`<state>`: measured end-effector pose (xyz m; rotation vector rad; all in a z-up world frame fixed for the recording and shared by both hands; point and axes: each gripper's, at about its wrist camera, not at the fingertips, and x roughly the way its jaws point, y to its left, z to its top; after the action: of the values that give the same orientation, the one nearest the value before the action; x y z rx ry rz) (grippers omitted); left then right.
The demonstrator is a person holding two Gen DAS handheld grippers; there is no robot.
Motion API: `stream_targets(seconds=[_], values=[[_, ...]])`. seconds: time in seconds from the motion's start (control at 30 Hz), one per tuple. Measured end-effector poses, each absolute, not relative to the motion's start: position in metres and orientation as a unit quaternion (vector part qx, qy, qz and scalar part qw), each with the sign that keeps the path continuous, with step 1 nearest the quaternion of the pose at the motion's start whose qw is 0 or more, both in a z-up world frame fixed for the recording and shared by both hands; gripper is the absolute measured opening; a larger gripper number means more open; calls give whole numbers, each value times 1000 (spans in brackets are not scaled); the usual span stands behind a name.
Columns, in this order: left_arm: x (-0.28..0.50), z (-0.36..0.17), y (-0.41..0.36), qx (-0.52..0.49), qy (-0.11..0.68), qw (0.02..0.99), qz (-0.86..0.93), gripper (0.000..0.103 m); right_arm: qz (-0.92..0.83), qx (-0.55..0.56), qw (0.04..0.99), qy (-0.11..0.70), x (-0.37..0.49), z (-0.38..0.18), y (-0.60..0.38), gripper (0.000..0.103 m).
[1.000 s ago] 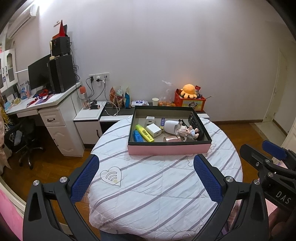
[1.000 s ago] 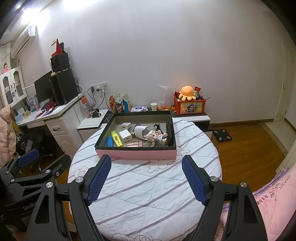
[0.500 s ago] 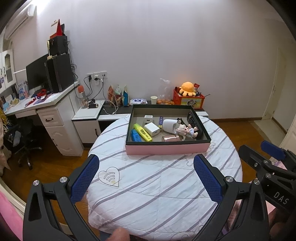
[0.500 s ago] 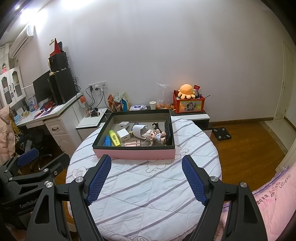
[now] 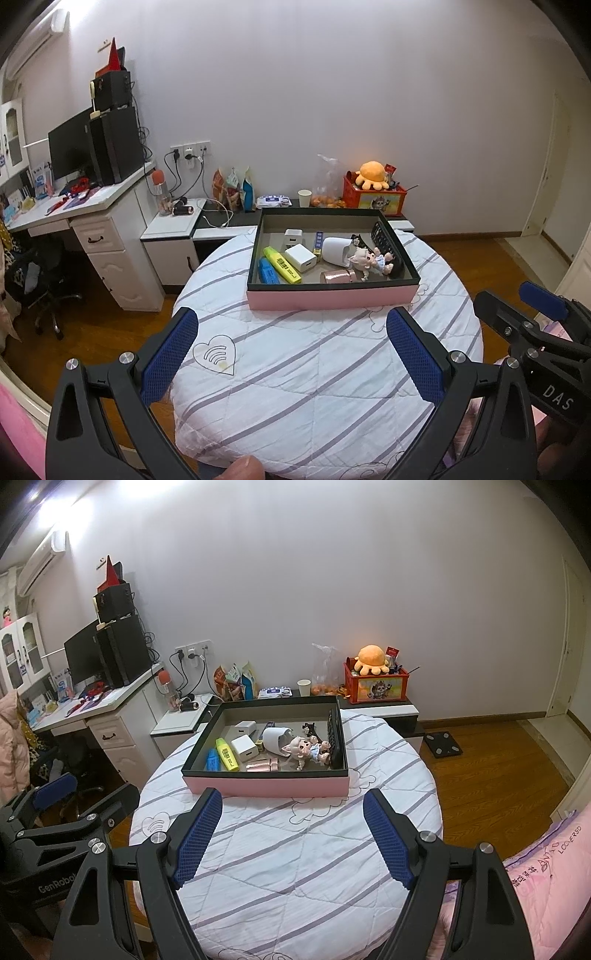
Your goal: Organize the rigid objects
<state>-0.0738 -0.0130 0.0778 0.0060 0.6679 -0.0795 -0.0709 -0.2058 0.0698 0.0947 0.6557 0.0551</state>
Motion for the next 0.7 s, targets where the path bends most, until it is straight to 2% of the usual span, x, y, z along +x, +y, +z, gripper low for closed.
stream_targets(seconds=[0.7], values=[[-63, 75, -11, -7, 344, 938, -47, 103, 24, 47, 945, 323, -67, 68, -209, 80]])
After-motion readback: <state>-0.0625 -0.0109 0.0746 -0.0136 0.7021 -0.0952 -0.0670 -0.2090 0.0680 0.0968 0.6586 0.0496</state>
